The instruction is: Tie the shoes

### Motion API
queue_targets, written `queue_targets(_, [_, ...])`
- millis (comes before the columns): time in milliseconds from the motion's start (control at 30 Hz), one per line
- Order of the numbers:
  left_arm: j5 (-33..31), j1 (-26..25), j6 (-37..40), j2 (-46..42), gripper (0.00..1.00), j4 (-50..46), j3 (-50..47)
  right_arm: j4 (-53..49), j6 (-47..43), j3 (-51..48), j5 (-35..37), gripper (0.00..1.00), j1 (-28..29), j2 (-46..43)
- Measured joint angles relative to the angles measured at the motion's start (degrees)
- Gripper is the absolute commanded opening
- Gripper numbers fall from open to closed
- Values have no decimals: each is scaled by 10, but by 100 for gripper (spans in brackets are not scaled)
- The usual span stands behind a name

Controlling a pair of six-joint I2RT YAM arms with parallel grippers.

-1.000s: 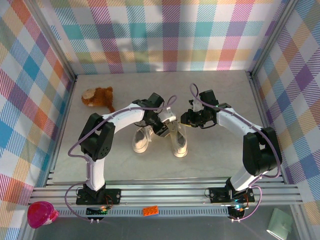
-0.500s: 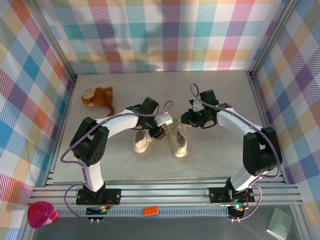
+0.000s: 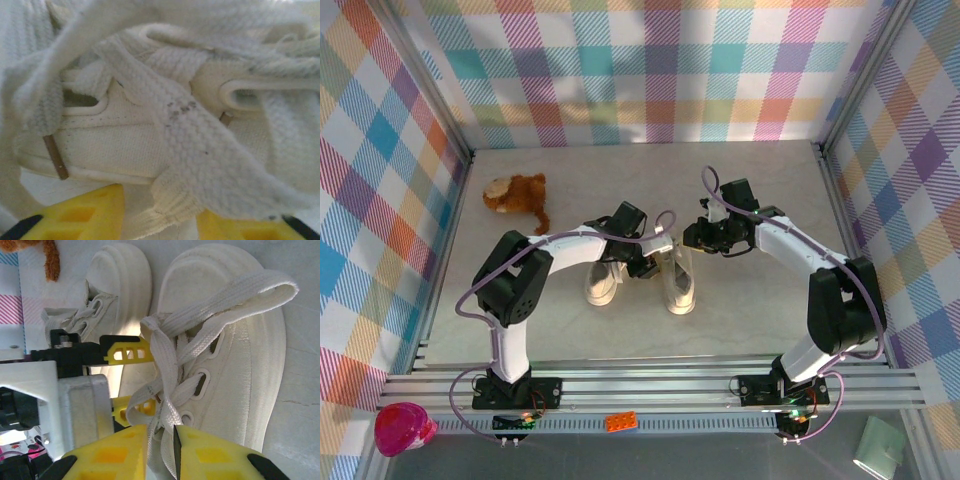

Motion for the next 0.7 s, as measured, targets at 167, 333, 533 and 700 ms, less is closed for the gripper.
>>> queue_targets(167, [-5,0,0,2,0,4,0,-1,0,0,4,23,0,-7])
queue_targets(333, [-9,0,-1,-6,0,9,-7,-5,0,-2,8,23,0,-15])
queue_targets(533, [-8,0,-1,-34,0,8,-9,-8,0,-2,8,22,0,-16])
queue_targets(700, [-5,0,-1,-43,0,7,-9,-8,0,-3,8,22,0,-17])
